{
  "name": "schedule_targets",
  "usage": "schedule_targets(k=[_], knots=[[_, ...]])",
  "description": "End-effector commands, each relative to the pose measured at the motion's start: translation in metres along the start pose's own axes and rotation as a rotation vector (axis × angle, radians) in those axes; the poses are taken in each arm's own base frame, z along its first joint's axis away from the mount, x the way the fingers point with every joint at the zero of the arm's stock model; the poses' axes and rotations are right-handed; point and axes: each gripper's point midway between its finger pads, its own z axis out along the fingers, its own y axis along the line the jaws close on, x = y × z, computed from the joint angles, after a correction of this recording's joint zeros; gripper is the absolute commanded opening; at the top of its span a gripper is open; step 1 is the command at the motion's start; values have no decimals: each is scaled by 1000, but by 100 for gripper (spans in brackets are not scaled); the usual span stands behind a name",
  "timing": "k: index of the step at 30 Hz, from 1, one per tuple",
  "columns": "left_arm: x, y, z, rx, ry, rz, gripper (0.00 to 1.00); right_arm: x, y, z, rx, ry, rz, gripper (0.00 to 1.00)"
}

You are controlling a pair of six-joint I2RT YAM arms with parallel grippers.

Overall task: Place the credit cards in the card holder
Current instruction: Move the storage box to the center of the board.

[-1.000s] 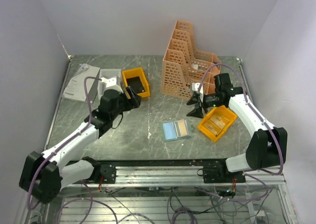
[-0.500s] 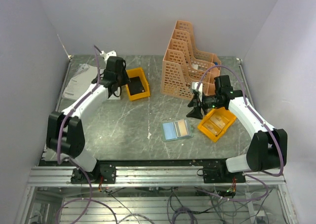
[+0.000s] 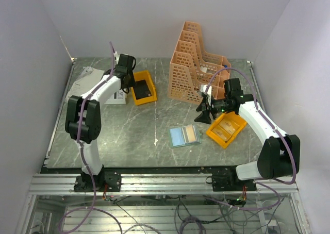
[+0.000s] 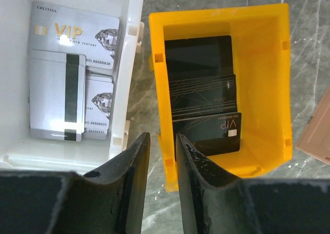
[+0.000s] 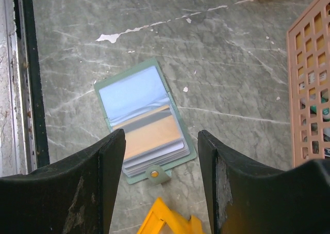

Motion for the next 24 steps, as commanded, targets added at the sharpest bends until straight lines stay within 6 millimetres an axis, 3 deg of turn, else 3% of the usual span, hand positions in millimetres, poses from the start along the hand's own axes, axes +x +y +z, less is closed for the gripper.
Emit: schedule_targets(k=[1, 8, 18, 24], knots=[[-7, -1, 7, 13, 26, 29, 38, -6, 1, 0, 1, -13, -16, 58], [4, -9, 24, 46, 72, 30, 38, -5, 1, 1, -4, -10, -14, 58], [12, -6, 30, 29, 93, 31, 37, -6, 3, 2, -13, -7, -18, 58], [21, -4, 31, 30, 118, 34, 28, -6, 4, 2, -13, -7, -21, 58]])
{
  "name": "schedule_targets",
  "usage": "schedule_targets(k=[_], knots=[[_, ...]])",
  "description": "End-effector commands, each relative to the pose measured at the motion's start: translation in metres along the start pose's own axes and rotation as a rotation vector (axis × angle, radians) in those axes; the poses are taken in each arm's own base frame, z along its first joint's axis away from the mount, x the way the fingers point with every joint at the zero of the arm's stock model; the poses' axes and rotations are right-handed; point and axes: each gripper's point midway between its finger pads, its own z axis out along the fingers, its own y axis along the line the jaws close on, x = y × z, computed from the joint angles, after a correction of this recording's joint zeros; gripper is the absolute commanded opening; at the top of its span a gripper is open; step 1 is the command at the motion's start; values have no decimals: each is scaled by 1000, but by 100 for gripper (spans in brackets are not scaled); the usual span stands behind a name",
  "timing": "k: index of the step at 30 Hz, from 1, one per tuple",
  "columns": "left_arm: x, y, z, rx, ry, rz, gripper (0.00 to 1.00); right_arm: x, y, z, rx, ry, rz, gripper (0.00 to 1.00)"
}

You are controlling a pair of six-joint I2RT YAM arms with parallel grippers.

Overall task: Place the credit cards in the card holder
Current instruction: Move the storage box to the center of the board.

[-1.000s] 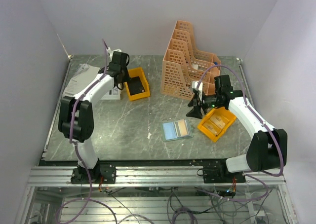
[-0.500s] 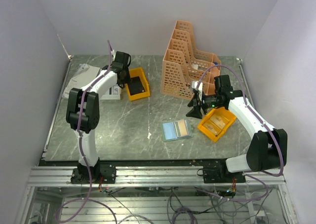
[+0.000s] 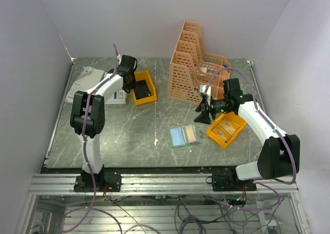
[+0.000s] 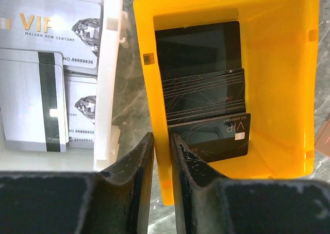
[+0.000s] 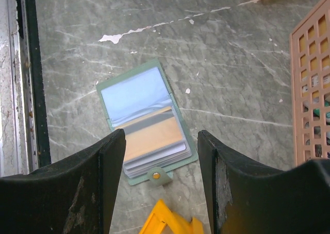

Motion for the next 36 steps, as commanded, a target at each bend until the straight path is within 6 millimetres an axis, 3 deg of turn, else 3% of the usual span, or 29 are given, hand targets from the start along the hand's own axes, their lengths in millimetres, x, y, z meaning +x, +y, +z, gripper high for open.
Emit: schedule_targets(k=[1, 5, 10, 16, 21, 26, 30, 36], knots=[[0, -1, -1, 19, 19, 2, 26, -5, 1, -1, -2, -8, -17, 58], [3, -2, -12, 35, 24, -11, 20, -5, 1, -1, -3, -8, -19, 58], [14, -3, -40, 48, 17, -23, 18, -6, 2, -1, -6, -10, -23, 58], [58, 3, -73, 13, 14, 21, 17, -7, 6, 1, -24, -14, -27, 58], [84, -3, -97, 70, -7, 137, 17, -14, 27, 8, -116, -59, -82, 58], [103, 0, -100, 120, 3, 214, 17, -20, 54, 40, -219, -9, -200, 60], [107, -12, -91, 182, -1, 234, 19, -49, 63, 66, -259, -20, -253, 62], [86, -22, -68, 187, -18, 305, 22, -95, 41, 110, -274, -31, -200, 62]])
